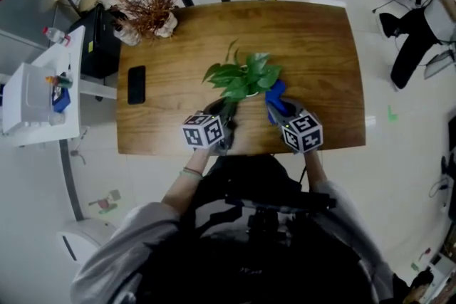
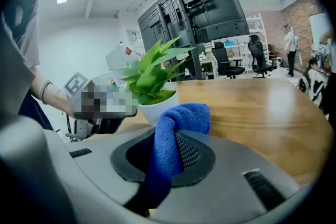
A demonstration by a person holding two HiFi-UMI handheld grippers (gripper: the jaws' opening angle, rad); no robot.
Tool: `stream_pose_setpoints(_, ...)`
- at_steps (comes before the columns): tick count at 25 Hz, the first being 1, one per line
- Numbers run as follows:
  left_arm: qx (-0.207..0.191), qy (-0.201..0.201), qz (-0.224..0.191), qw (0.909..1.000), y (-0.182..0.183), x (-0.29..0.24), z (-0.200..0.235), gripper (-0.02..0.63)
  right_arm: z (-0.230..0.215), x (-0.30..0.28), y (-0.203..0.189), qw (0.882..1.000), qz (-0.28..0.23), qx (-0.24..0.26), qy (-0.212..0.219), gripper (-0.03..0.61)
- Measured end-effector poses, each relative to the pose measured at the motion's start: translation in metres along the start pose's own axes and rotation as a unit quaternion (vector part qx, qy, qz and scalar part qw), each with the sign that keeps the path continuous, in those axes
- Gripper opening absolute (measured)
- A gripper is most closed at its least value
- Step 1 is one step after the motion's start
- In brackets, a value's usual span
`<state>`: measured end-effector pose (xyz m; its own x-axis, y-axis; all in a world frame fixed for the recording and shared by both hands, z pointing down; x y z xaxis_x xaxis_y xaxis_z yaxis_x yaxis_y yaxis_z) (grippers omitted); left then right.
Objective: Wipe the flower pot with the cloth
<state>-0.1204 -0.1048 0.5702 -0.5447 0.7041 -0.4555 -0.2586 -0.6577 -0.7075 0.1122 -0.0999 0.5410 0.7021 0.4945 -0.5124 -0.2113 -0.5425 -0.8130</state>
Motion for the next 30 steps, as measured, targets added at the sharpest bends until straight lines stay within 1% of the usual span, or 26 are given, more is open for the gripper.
stream_pose_setpoints(2,0.006,-0.009,0.006,0.9999,-0.009,0.000,-0.005,0.006,-0.013,-0.002,0.011,1.000,-0.005,0.015,-0.003,0.060)
stream_pose_setpoints(4,0.005,-0.016,0.011,0.9998,-0.013,0.000,-0.009,0.006,-0.020,-0.008,0.023,0.999,-0.010,0.033,0.004,0.060)
stream_pose_setpoints(8,-0.001,-0.024,0.011,0.9996,-0.012,-0.002,-0.014,0.006,-0.015,-0.019,0.030,0.998,-0.007,0.057,0.023,0.060)
stream_pose_setpoints(14,-0.004,-0.011,-0.004,0.9999,0.003,-0.004,-0.003,0.006,0.010,-0.031,0.012,0.998,0.009,0.043,0.047,0.060)
stream_pose_setpoints(20,-0.017,0.014,-0.021,0.9995,0.025,-0.009,0.023,0.006,0.037,-0.056,-0.010,0.993,0.060,0.060,0.083,0.060)
stream_pose_setpoints(23,-0.021,0.032,-0.030,0.9988,0.037,-0.014,0.033,0.006,0.043,-0.066,-0.013,0.991,0.069,0.061,0.093,0.060)
stream_pose_setpoints(27,-0.013,0.032,-0.041,0.9986,0.044,-0.013,0.032,0.006,0.042,-0.056,-0.011,0.993,0.064,0.051,0.088,0.060)
stream_pose_setpoints(30,-0.006,0.022,-0.037,0.9990,0.035,-0.005,0.025,0.006,0.030,-0.034,-0.007,0.996,0.044,0.034,0.069,0.060)
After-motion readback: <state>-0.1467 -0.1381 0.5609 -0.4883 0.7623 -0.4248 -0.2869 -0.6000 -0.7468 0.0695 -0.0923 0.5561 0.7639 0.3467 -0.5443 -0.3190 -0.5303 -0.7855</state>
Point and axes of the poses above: the fingertips, and each gripper's own axes: x backward along the fingers, z to its left, y out of its top, the point moved 9 cm from there along x, backward along the fingers, and after that the axes turned 5 degrees about y, right-handed, at the moved point
